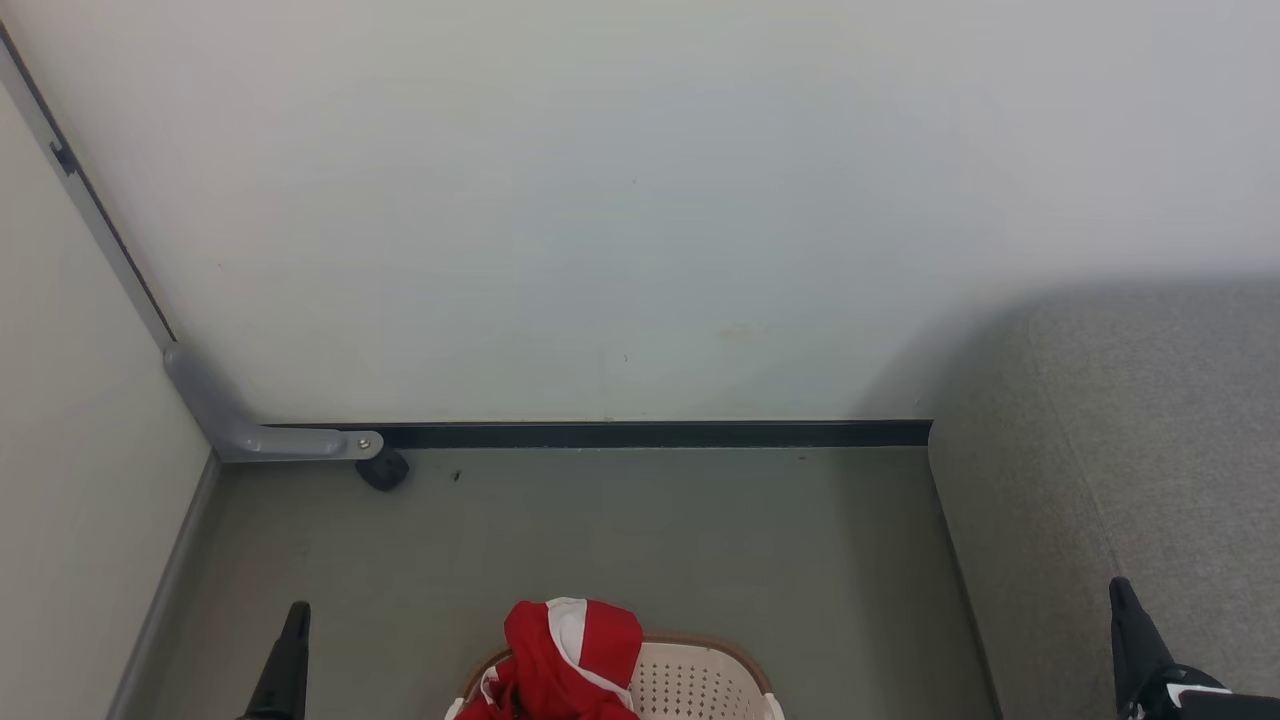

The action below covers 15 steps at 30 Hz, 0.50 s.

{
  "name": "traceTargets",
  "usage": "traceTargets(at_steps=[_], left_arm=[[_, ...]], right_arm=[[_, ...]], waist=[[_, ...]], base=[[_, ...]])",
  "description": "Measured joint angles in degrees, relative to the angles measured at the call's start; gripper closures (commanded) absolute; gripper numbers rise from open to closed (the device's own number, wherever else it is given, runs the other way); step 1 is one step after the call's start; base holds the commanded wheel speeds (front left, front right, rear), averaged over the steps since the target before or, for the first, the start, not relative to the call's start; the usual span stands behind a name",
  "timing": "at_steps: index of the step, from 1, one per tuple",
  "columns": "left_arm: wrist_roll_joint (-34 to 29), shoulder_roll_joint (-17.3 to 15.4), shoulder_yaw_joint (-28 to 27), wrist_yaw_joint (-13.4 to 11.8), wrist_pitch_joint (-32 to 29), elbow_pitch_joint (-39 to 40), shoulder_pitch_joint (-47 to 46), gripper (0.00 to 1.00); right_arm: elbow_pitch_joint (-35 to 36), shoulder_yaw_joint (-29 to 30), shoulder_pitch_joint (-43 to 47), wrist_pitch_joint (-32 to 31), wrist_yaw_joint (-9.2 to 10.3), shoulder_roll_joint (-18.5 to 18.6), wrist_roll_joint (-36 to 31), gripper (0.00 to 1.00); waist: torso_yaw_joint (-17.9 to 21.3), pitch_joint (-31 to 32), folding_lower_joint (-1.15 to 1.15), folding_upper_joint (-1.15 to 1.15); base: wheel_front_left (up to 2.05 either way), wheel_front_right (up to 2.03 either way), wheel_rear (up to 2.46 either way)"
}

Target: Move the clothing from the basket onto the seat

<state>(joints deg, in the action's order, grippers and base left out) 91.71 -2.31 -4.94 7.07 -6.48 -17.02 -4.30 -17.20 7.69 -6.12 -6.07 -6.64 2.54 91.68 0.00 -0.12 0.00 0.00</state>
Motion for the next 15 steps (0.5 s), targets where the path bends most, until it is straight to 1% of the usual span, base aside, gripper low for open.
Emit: traceTargets(at_steps=[15], left_arm=[[0.0,0.0,0.0,0.0,0.0,0.0,0.0,1.0]], right_arm=[[0.0,0.0,0.0,0.0,0.0,0.0,0.0,1.0]], waist=[[0.0,0.0,0.0,0.0]], base=[[0.0,0.0,0.0]])
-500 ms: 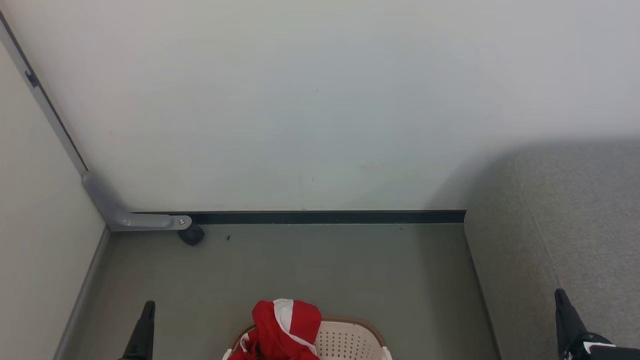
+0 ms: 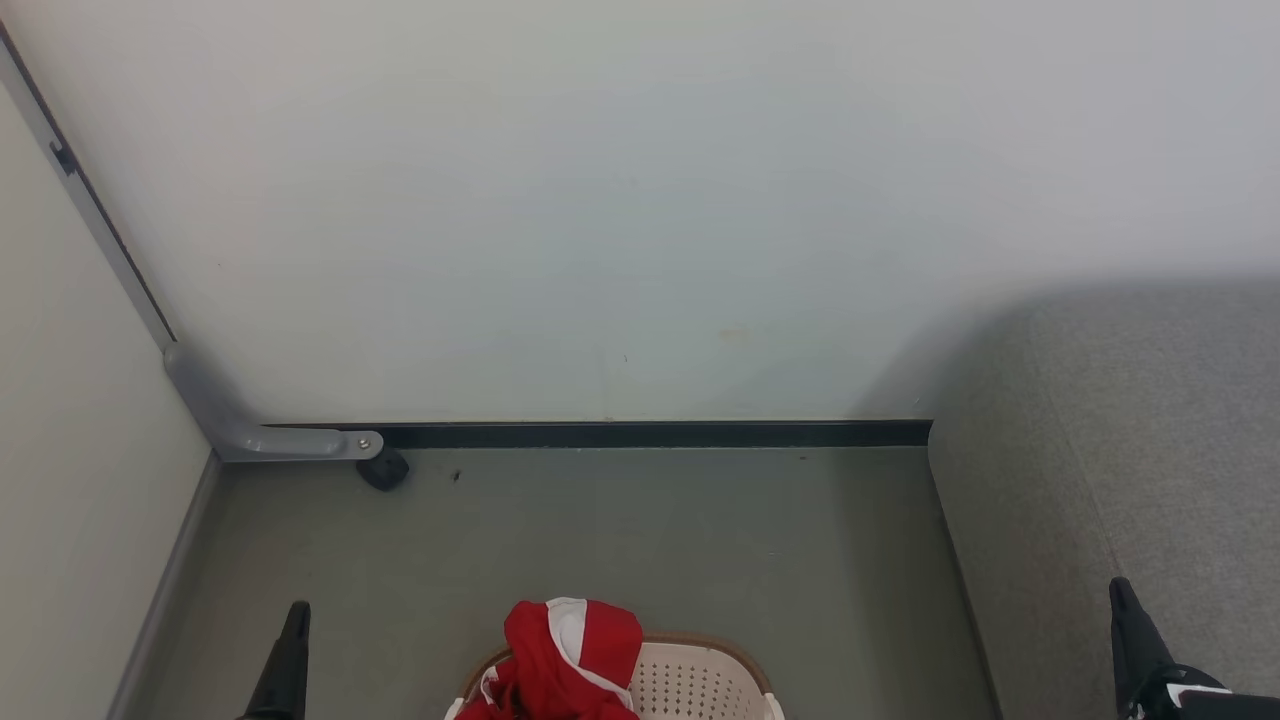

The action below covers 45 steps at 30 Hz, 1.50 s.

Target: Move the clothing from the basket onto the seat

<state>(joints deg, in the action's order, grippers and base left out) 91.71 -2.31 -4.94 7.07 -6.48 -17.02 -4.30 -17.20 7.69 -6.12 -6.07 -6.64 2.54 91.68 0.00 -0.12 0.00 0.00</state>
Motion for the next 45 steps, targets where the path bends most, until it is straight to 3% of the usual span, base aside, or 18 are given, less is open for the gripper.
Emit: traceTargets(at_steps=[41,42,44,45], left_arm=[[0.0,0.0,0.0,0.0,0.0,0.0,0.0,1.0],[0.0,0.0,0.0,0.0,0.0,-0.1,0.0,0.0],[0.0,0.2,0.1,0.0,0.0,-1.2,0.6,0.0],[0.0,0.4,0.1,0.0,0.0,-1.7,1.2,1.0]], right_arm=[[0.0,0.0,0.0,0.0,0.0,0.0,0.0,1.0],[-0.1,0.0,0.0,0.0,0.01,0.0,0.0,0.0],[-1.2,-0.1,0.3,0.1,0.1,-0.3,0.0,0.0],[-1.9,-0.1,0.8,0.1,0.1,-0.5,0.0,1.0]], waist=[[0.0,0.0,0.0,0.0],[0.0,0.0,0.0,0.0],[0.0,0.0,0.0,0.0],[0.0,0.0,0.0,0.0]], base=[[0.0,0.0,0.0],[0.0,0.0,0.0],[0.0,0.0,0.0],[0.0,0.0,0.0]])
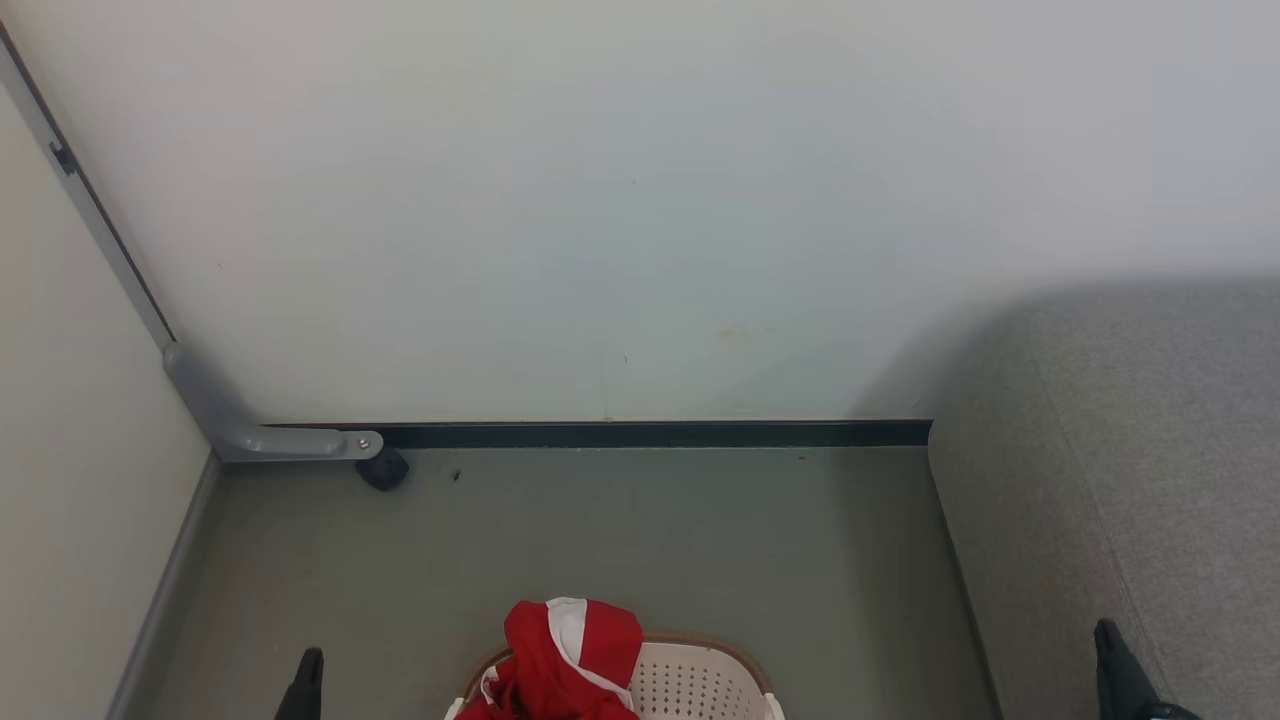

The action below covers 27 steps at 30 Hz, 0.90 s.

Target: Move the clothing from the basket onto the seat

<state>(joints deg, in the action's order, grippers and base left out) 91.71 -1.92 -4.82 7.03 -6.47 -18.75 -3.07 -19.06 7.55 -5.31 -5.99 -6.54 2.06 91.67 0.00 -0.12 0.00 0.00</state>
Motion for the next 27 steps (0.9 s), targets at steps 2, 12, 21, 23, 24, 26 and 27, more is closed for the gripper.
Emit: traceTargets(at_steps=[2,12,21,23,24,26,27], left_arm=[[0.0,0.3,0.0,0.0,0.0,-1.1,1.2,0.0],[0.0,0.3,0.8,0.0,1.7,-0.5,1.4,0.0],[-0.5,0.3,1.7,0.0,3.4,1.0,1.3,0.0],[-0.6,0.2,1.9,0.0,3.9,1.4,1.2,0.0],[-0.7,0.2,2.0,0.0,4.1,1.7,1.2,0.0],[-1.8,0.1,2.2,0.0,4.6,2.1,1.2,0.0],[-2.3,0.0,2.4,0.0,4.6,2.4,1.1,0.0]], right_arm=[[-1.0,-0.1,1.1,0.0,0.01,-0.5,0.0,0.0],[-0.4,-0.5,1.5,1.7,0.04,-0.6,0.2,0.0],[1.5,-0.9,1.3,3.6,0.04,-0.6,1.1,0.0],[1.8,-1.1,1.3,3.7,0.04,-0.6,1.1,0.0],[2.0,-1.2,1.3,4.1,0.04,-0.6,1.1,0.0],[2.5,-1.6,1.3,4.3,0.03,-0.6,1.1,0.0],[2.7,-1.8,1.2,4.6,0.03,-0.5,0.9,0.0]], waist=[[0.0,0.0,0.0,0.0],[0.0,0.0,0.0,0.0],[0.0,-0.1,0.0,0.0],[0.1,-0.1,0.0,0.0],[0.1,-0.1,0.0,0.0],[0.1,-0.1,0.0,0.0],[0.1,-0.1,0.0,0.0]], base=[[0.0,0.0,0.0],[0.0,0.0,0.0],[0.0,0.0,0.0],[0.0,0.0,0.0],[0.0,0.0,0.0],[0.0,0.0,0.0],[0.0,0.0,0.0]])
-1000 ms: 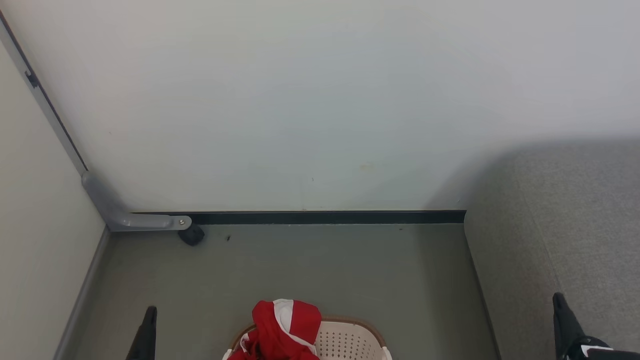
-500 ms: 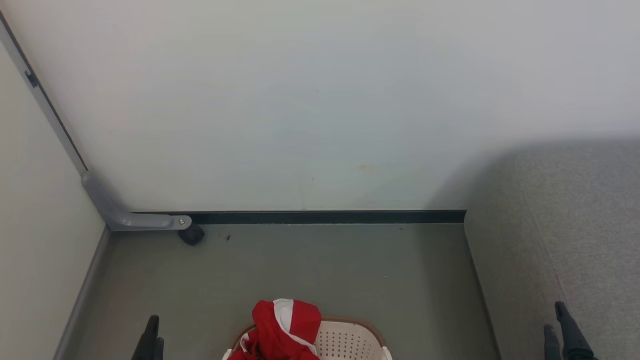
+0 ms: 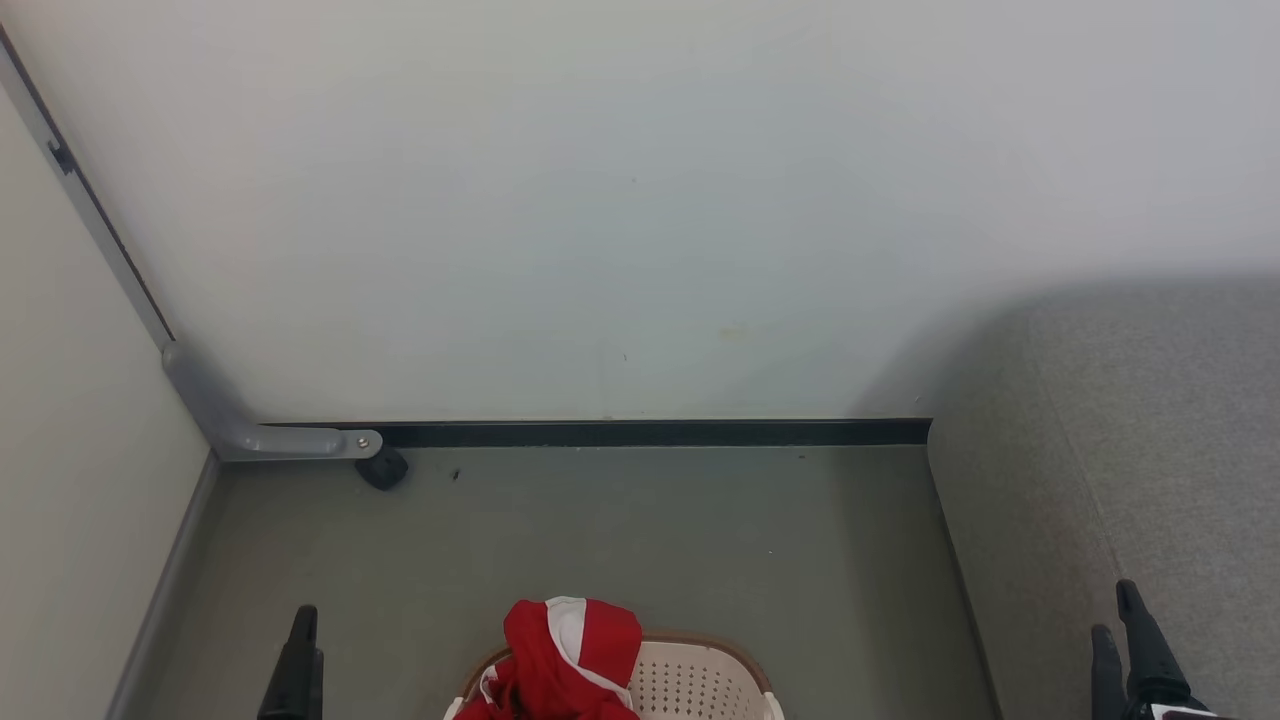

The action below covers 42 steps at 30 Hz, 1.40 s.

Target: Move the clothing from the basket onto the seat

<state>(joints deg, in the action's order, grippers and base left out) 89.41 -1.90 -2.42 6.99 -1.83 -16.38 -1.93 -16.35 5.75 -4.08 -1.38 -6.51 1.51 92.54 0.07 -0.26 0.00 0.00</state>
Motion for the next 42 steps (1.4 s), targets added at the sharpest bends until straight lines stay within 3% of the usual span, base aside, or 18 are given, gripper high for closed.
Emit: traceTargets(at_steps=[7,21,32,42], left_arm=[[-2.2,-0.9,1.5,0.0,1.4,1.0,-0.3,0.0],[-12.4,-3.4,4.8,0.0,4.6,2.4,-1.2,0.0],[-20.0,-4.4,6.7,-0.5,7.3,3.3,-1.7,0.0],[-30.8,-6.5,10.0,-2.0,9.3,3.5,-2.6,0.0]], right_arm=[[1.3,-1.6,-0.1,1.3,-0.02,1.0,-3.6,0.0],[4.0,-5.4,-1.2,4.6,-0.03,3.7,-12.4,0.0],[5.2,-9.5,-1.3,7.0,-0.04,7.3,-24.5,0.0],[5.3,-13.5,-2.7,9.1,0.23,9.7,-36.1,0.0]], waist=[[0.0,0.0,0.0,0.0],[0.1,-0.1,0.0,0.0],[0.0,-0.2,0.0,0.0],[0.0,-0.3,0.0,0.0]], base=[[0.0,0.0,0.0],[0.0,0.0,0.0],[0.0,0.0,0.0],[0.0,0.0,0.0]])
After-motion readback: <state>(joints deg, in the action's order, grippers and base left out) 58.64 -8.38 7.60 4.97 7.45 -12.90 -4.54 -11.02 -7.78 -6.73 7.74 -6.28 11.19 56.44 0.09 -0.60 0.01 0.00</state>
